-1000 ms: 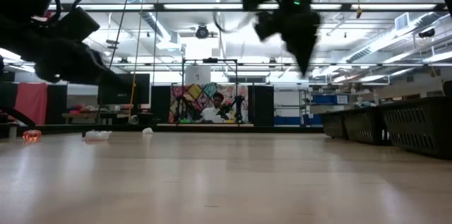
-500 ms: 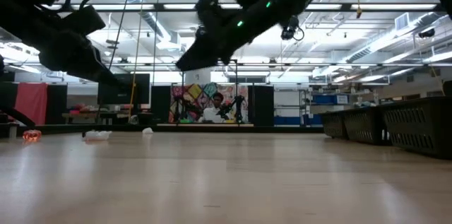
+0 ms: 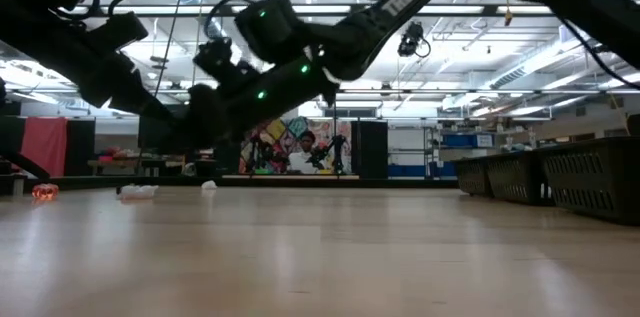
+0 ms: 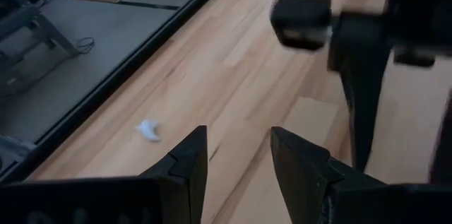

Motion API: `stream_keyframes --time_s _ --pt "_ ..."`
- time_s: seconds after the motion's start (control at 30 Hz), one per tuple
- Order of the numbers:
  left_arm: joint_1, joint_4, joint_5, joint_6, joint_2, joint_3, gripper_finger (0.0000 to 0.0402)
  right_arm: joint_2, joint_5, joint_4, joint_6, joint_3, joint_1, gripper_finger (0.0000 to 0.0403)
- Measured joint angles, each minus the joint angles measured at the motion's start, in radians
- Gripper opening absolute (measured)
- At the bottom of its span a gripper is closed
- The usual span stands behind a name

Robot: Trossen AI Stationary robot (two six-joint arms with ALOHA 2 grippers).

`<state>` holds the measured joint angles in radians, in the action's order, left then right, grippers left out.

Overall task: Sort Halloween decoration
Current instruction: Put the white ghost toy into the center black bin, then put the orange pumpkin toy into the top black bin

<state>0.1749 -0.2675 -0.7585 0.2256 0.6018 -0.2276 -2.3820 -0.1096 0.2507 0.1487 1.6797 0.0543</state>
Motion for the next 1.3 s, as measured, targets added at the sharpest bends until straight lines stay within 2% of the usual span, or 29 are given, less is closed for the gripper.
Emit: stream_keyframes --time_s 0.1,0.27,0.47,0.6,0.93,1.3 --pt "0.0 -0.001 -0.011 0.001 0.0 0.0 0.0142 -0.056 -0.04 0.018 -0.001 0.052 0.002 0.0199" --pt "0.0 -0.002 -0.032 0.021 0.0 0.0 0.0142 -0.137 -0.046 0.079 -0.016 0.104 0.002 0.024" --pt "0.0 -0.03 -0.041 0.05 0.0 0.001 0.0142 -0.213 0.006 0.121 -0.008 0.137 0.0 0.0252" --pt "0.0 -0.046 -0.041 0.053 0.0 0.001 0.0142 -0.215 0.009 0.092 -0.01 0.139 0.001 0.023" --pt "0.0 -0.045 -0.041 0.061 0.0 0.001 0.0142 -0.172 -0.039 -0.048 0.026 0.137 0.014 0.013" --pt "0.0 -0.044 -0.04 0.06 0.0 0.001 0.0142 -0.121 -0.023 -0.165 0.075 0.133 0.02 0.0105"
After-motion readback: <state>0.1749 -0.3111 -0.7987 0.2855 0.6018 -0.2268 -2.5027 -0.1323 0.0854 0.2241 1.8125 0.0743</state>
